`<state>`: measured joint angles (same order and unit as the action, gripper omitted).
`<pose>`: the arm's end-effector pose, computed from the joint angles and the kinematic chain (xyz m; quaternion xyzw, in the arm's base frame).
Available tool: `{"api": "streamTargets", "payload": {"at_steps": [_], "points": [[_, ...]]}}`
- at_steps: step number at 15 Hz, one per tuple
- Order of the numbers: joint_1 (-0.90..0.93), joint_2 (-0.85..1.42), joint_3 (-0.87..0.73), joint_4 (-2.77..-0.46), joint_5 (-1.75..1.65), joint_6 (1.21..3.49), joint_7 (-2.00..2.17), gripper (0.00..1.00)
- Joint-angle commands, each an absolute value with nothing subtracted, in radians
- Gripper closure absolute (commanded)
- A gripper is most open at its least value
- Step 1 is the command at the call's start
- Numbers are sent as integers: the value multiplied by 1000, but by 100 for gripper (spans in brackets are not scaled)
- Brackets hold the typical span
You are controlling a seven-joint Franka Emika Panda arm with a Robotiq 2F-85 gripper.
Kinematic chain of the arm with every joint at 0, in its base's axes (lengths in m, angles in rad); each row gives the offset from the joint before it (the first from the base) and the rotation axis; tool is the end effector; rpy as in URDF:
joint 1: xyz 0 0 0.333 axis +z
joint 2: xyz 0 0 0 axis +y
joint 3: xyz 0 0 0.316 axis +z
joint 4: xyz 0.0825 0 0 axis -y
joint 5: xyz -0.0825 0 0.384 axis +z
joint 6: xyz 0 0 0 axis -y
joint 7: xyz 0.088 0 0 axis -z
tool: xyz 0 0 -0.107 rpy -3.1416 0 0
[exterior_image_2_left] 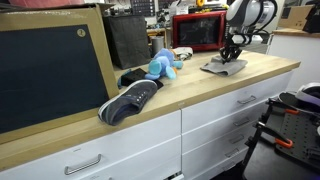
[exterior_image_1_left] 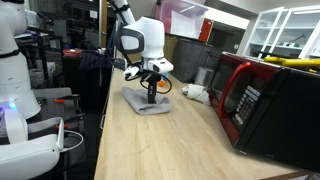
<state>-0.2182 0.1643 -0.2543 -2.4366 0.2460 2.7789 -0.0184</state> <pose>0.4453 -0.2413 0.2572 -0.9399 0.3267 -0.0984 0.0100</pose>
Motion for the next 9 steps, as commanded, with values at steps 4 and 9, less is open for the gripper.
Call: {"api": "streamTargets", "payload": {"at_steps": [4, 9], "points": [[-257, 164, -279, -2416, 102, 2691, -11, 98], [-300, 113, -236, -2428, 237, 2697, -113, 51]]}}
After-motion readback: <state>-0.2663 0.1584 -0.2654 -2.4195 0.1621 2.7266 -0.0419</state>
